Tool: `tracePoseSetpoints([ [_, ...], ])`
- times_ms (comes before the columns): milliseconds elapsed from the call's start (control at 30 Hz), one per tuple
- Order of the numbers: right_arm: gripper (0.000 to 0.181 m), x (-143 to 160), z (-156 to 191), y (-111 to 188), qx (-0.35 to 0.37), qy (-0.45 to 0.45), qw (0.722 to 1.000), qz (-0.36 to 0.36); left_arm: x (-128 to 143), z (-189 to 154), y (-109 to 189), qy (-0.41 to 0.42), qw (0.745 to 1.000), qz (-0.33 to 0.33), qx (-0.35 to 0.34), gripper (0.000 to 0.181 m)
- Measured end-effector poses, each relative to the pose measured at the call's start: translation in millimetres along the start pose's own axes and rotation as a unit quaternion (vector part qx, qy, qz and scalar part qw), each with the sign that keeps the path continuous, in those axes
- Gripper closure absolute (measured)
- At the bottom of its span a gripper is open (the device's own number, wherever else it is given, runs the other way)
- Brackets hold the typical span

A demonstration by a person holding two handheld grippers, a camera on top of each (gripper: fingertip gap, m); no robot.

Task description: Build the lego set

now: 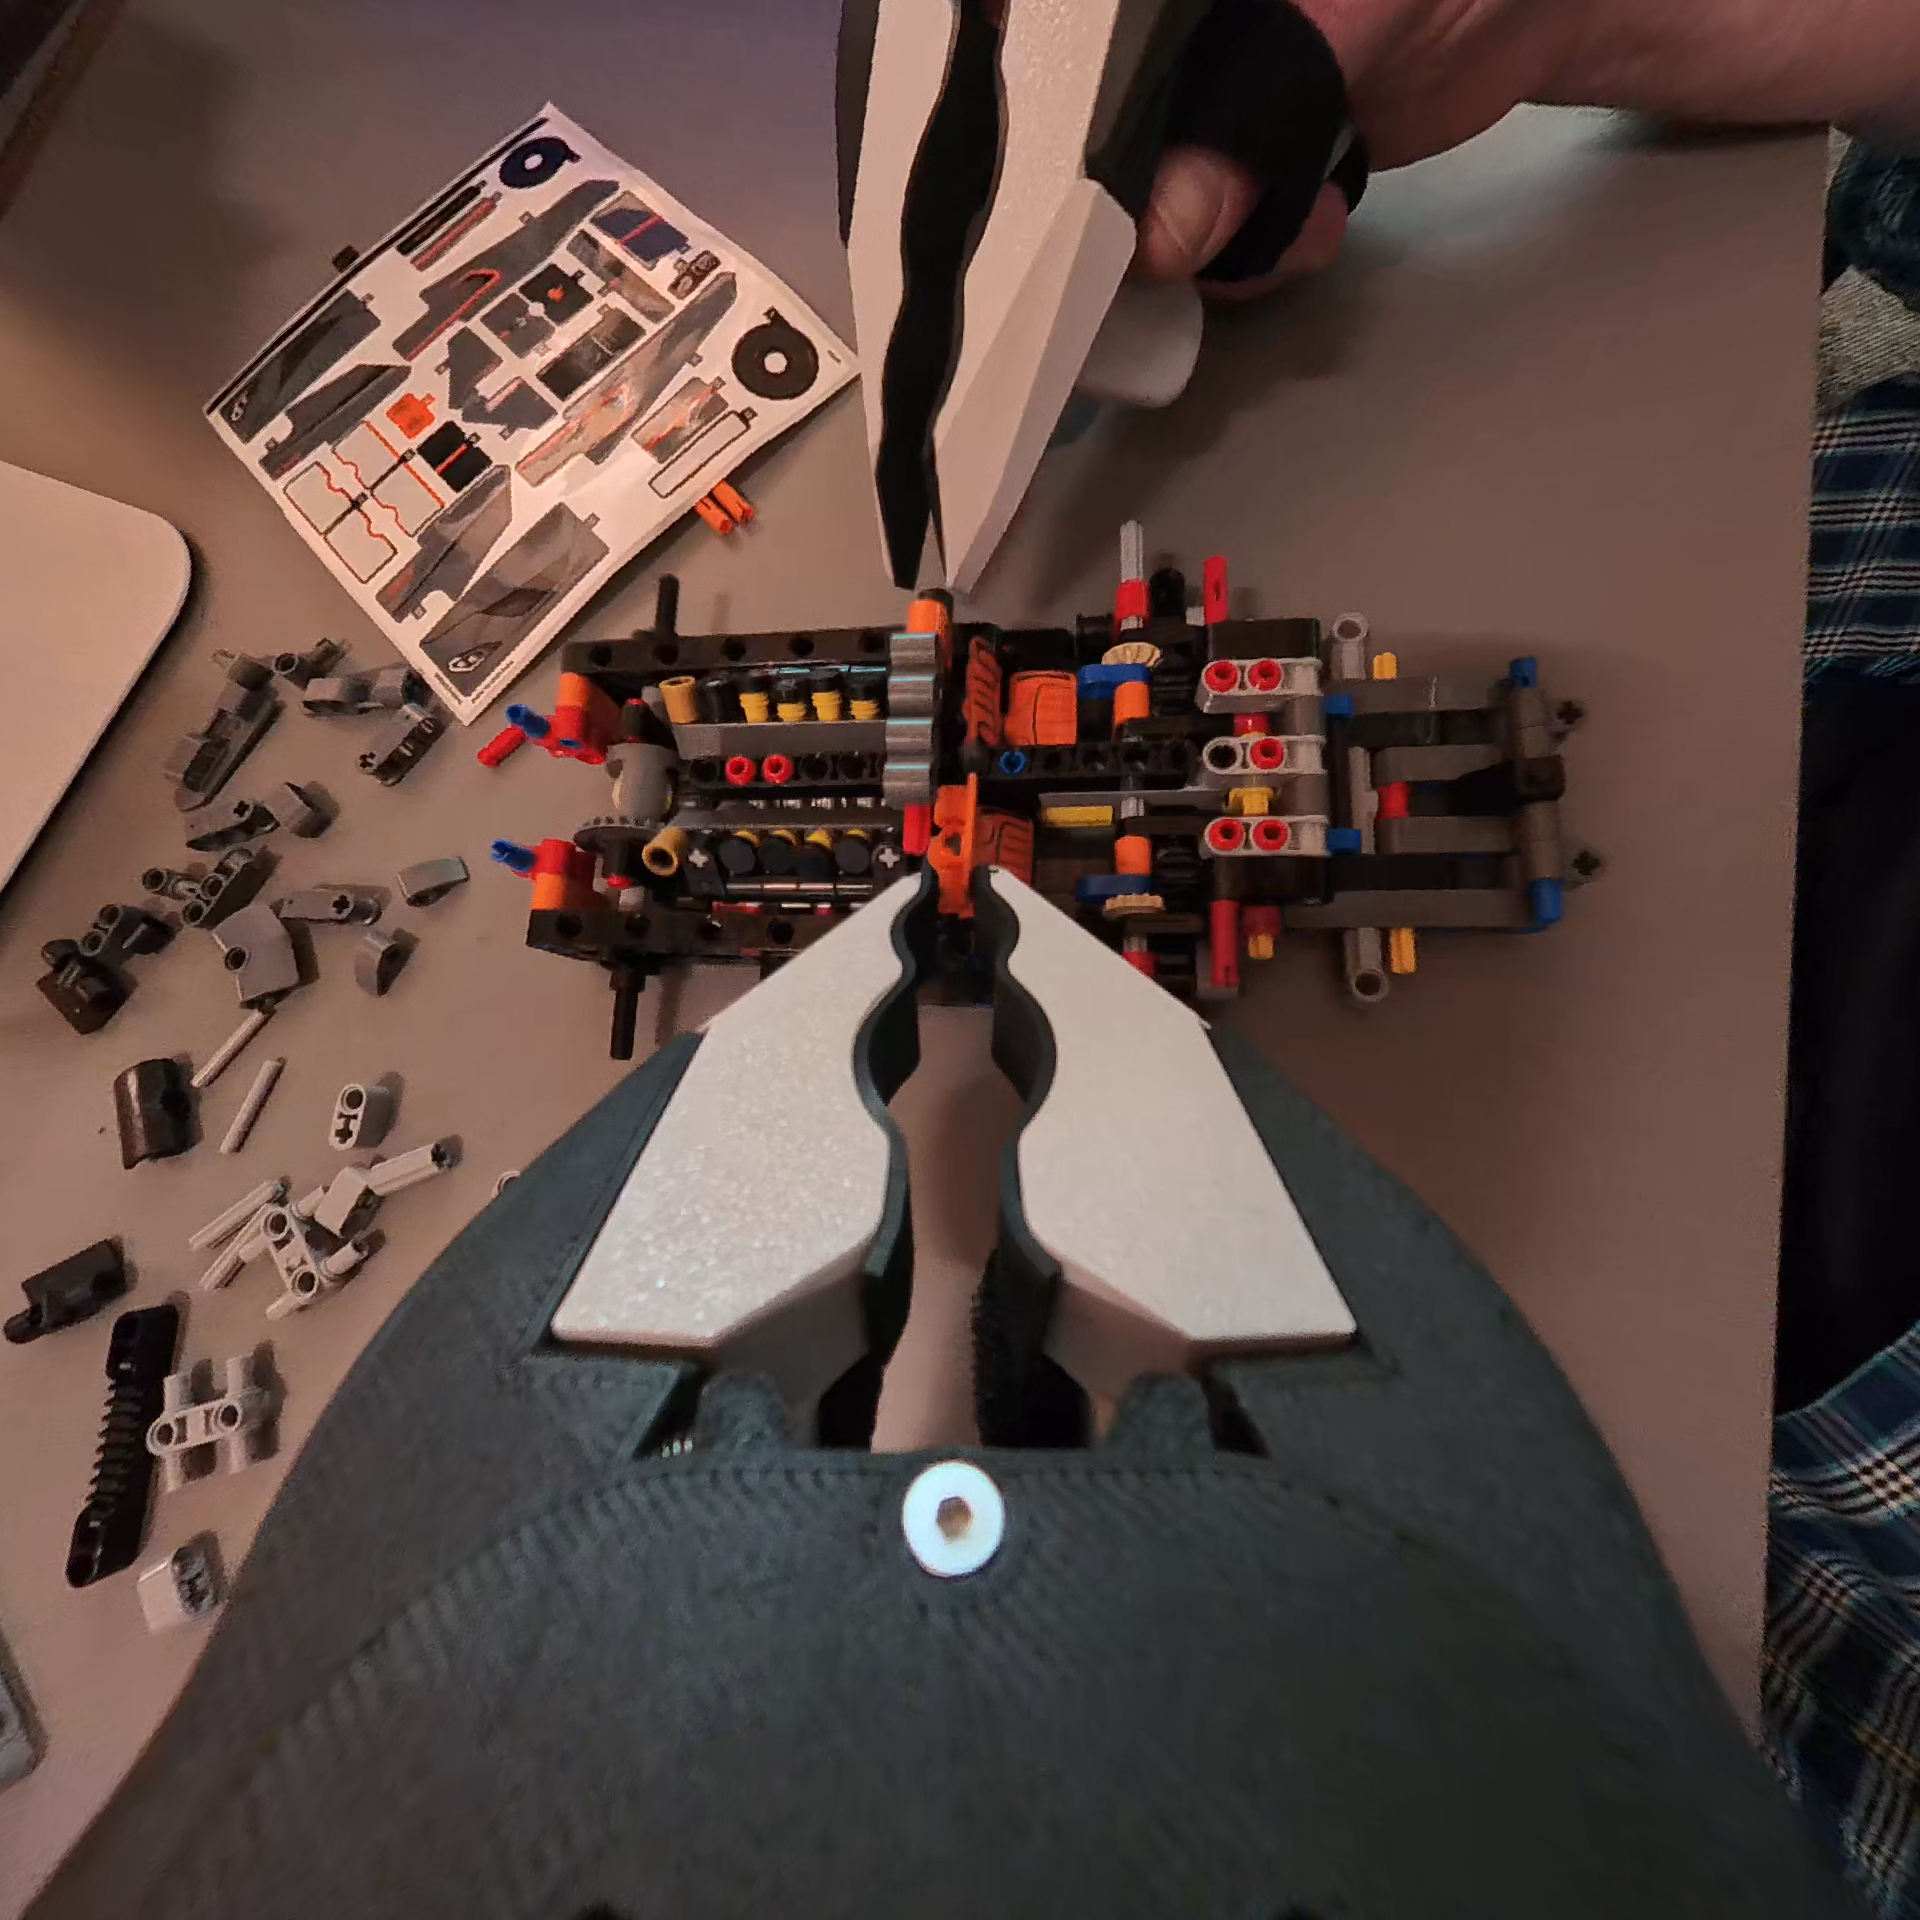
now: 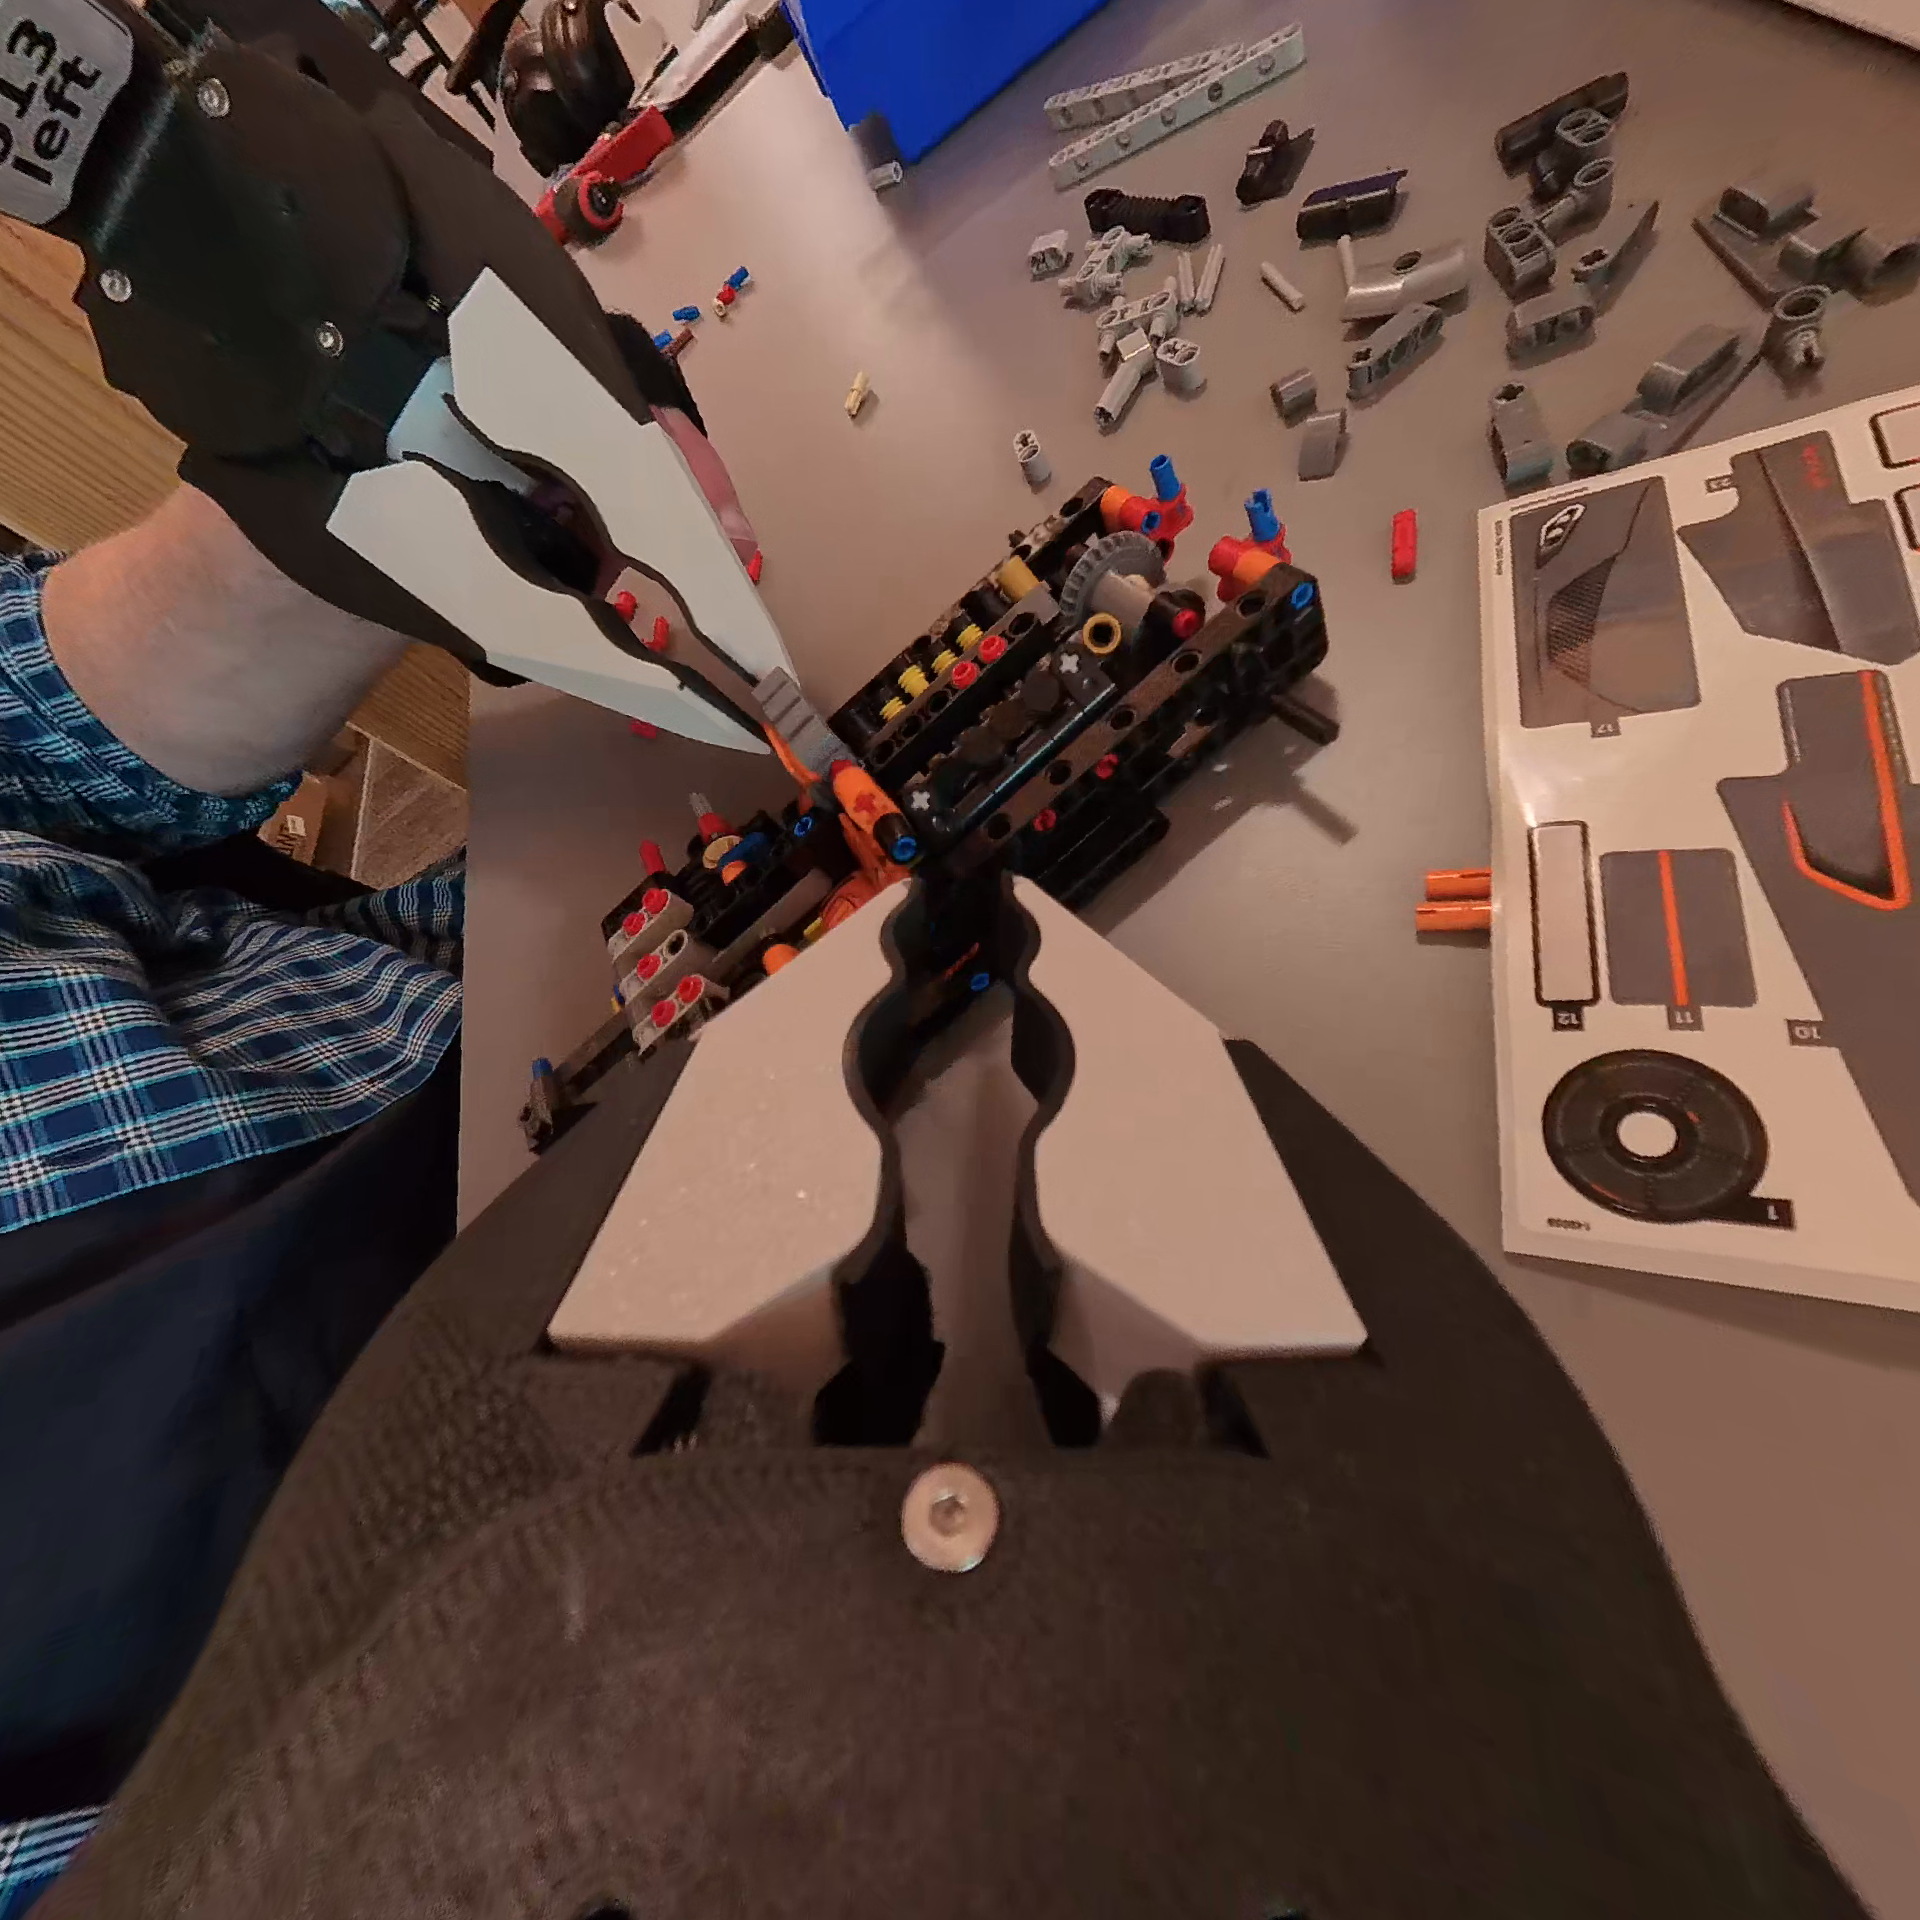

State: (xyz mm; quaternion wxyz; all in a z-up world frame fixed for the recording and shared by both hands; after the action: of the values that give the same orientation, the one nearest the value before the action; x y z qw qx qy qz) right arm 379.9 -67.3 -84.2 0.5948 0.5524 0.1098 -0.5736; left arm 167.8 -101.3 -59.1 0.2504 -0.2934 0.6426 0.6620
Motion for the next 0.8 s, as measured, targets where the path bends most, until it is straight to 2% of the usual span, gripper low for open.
tracePoseSetpoints([
  [33,0.171,0.1,0.2,-0.4,-0.001,0.001,1.000,0.002,0.5,0.8,0.6,0.003,1.000,0.000,0.001,0.175],
  [567,0.170,0.1,-0.2,-0.1,-0.008,-0.003,1.000,0.001,7.4,7.2,20.2,0.036,0.999,-0.025,0.005,0.171],
  [800,0.168,0.2,0.0,0.2,-0.014,-0.003,1.000,0.001,3.4,3.5,11.7,0.030,0.999,-0.023,0.012,0.167],
])
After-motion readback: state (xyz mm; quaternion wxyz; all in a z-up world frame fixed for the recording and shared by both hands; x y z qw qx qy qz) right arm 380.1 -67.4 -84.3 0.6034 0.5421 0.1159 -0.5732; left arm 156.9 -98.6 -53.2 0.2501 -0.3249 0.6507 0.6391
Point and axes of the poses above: each gripper's, where its closed fingertips meet, y back along the fingers, x out of its underside, z = x × y across the jaws, the point moved 10 cm from there along y, back along the fingers, and after that the axes turned 11 degrees about x, right-handed, at the moved point
